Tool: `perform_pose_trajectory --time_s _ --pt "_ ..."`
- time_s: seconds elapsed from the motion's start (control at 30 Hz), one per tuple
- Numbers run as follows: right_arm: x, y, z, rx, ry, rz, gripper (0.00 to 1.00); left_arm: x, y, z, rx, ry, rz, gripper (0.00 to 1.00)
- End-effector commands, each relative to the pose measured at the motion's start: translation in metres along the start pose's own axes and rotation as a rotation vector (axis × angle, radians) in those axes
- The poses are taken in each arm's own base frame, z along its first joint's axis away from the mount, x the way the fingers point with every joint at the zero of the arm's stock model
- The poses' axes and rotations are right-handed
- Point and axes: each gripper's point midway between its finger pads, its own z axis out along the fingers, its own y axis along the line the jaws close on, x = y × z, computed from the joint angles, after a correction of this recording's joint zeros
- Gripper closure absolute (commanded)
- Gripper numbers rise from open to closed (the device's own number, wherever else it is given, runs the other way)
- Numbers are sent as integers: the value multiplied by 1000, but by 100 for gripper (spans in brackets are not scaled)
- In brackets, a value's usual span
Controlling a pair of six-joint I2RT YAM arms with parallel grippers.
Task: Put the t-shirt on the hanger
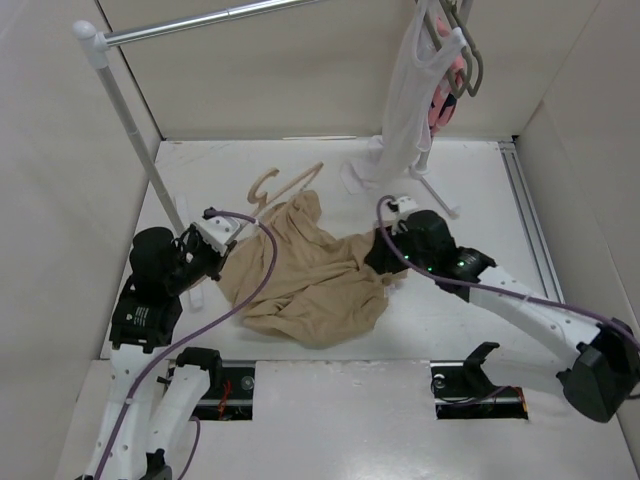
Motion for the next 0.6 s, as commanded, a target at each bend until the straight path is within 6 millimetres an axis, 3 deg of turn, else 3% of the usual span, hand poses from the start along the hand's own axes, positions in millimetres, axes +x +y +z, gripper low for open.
perform_pose_trajectory --time_s 0.0,0.03,0.07,0.1,0.2,0.23,0.3,0.33,0.37,0.43,0.47,0.5,0.57 --pt "26 -53 -16 185 20 259 59 -10 -38 -7 229 -78 151 100" --pt "32 -72 -22 225 13 316 62 -9 -42 -7 249 -82 161 100" --pt "34 -78 -25 229 10 335 62 -12 -44 -9 262 -91 172 100" --pt "32 -75 -26 190 4 348 56 -13 -45 -10 271 -96 171 100" --pt "2 -61 -37 113 -93 255 35 -15 -39 -6 241 -109 186 100" --pt "-8 -56 -41 109 -124 240 21 -18 -34 -5 217 -114 195 100" --pt "-39 -29 -55 58 -197 205 12 -16 -21 3 149 -126 218 100" --pt "-51 -22 -59 58 -229 201 0 -13 -7 5 70 -117 245 100" --pt "-55 -4 -58 26 -228 188 0 -11 1 8 29 -112 260 100" --pt "-84 24 -64 -23 -289 250 0 -4 22 14 -82 -100 340 100" --pt "-92 33 -61 -36 -308 289 0 -2 29 16 -114 -94 361 100" --pt "-106 60 -52 -113 -333 314 0 -1 35 17 -146 -90 376 100" --pt "-123 92 -41 -201 -349 386 0 1 50 21 -207 -64 385 100"
